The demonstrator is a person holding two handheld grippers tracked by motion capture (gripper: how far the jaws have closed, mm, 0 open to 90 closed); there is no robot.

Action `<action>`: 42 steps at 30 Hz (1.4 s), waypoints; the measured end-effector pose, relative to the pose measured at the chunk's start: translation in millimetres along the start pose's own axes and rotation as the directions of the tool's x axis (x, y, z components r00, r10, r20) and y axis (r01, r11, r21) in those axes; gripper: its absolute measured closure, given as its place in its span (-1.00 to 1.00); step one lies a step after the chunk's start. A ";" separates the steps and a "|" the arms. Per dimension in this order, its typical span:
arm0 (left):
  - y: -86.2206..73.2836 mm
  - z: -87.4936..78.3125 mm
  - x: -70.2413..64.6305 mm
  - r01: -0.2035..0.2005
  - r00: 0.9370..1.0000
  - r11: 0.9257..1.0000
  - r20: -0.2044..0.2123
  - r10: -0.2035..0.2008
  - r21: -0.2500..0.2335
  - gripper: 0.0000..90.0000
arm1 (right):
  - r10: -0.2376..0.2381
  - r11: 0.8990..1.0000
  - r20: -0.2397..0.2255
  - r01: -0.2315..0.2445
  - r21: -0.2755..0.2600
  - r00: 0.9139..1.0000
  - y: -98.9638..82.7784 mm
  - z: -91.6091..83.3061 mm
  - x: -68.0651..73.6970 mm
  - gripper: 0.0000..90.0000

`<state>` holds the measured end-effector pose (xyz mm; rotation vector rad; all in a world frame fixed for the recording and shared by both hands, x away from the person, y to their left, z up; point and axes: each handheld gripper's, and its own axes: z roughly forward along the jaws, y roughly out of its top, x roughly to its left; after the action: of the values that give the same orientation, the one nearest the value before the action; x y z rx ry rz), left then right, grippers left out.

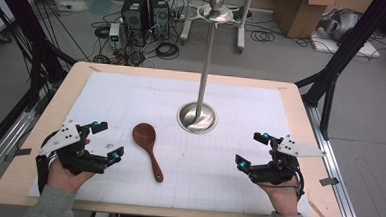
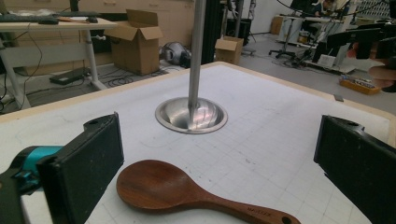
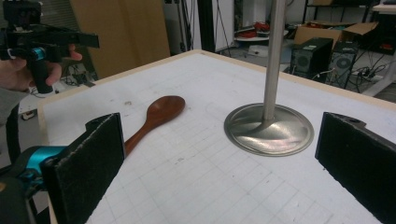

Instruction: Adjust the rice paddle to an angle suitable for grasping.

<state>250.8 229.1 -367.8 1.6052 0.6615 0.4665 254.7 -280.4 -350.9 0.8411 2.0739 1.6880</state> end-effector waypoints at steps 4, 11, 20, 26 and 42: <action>-4.0 5.3 -0.4 0.004 1.000 1.000 0.010 -0.004 0.008 -0.96 | 0.006 1.000 -0.001 -0.006 -0.001 1.000 -0.7 -0.4 -0.1 -0.99; -9.6 15.2 -3.9 0.018 0.999 0.999 0.034 -0.019 0.043 -0.90 | 0.017 1.000 0.008 -0.017 0.001 1.000 -2.5 0.4 -1.6 -0.99; -26.2 37.3 -10.2 0.028 1.000 0.973 -0.014 -0.025 0.230 0.59 | 0.011 1.000 -0.005 -0.011 -0.001 1.000 -2.9 1.2 0.7 -0.99; -33.5 57.2 -11.9 0.017 1.000 0.958 -0.005 -0.017 0.287 0.99 | 0.018 1.000 -0.019 -0.018 0.003 1.000 -4.7 0.1 0.5 -0.99; -27.0 130.6 4.1 -0.052 0.998 0.893 0.044 0.036 0.447 0.99 | 0.012 0.999 -0.041 -0.011 0.033 0.999 -7.6 8.9 2.2 -0.99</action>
<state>333.7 135.1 -413.3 2.0650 0.7439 0.3301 256.6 -273.1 -360.2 0.8362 2.1330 1.6958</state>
